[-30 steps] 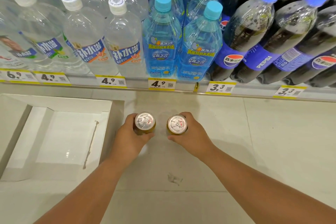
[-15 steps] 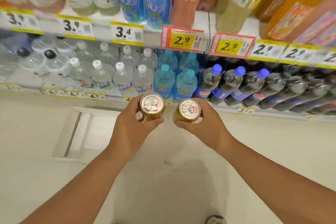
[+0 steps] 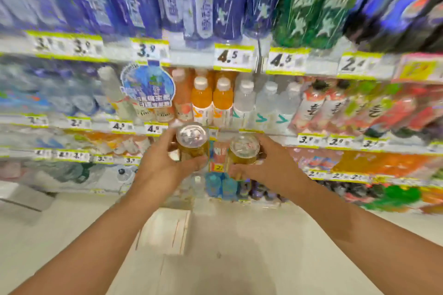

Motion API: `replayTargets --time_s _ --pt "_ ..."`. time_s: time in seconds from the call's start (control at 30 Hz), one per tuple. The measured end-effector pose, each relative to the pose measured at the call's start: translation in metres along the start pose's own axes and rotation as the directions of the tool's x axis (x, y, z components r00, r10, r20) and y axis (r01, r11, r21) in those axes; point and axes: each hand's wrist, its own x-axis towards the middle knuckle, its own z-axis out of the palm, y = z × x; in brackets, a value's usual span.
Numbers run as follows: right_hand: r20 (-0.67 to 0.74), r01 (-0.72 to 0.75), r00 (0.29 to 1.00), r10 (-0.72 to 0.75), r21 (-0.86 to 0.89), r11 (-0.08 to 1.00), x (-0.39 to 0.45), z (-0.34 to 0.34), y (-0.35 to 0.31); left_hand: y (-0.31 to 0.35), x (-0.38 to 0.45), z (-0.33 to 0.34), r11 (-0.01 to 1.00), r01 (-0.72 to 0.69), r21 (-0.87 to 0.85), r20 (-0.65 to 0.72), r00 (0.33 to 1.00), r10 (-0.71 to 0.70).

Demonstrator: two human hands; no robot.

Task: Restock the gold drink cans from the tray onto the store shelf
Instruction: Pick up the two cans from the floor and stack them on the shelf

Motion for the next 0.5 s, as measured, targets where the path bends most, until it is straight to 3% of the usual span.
replayTargets --time_s 0.2,0.5 --pt "0.022 0.110 0.994 -0.109 -0.052 0.993 -0.017 -0.076 -0.135 0.135 -0.010 -0.058 0.996 -0.086 0.024 -0.029 0.996 0.086" --pt "0.044 0.281 0.959 -0.281 0.014 0.960 -0.019 -0.147 -0.243 0.254 -0.018 -0.098 0.990 -0.139 0.004 -0.091 0.986 0.139"
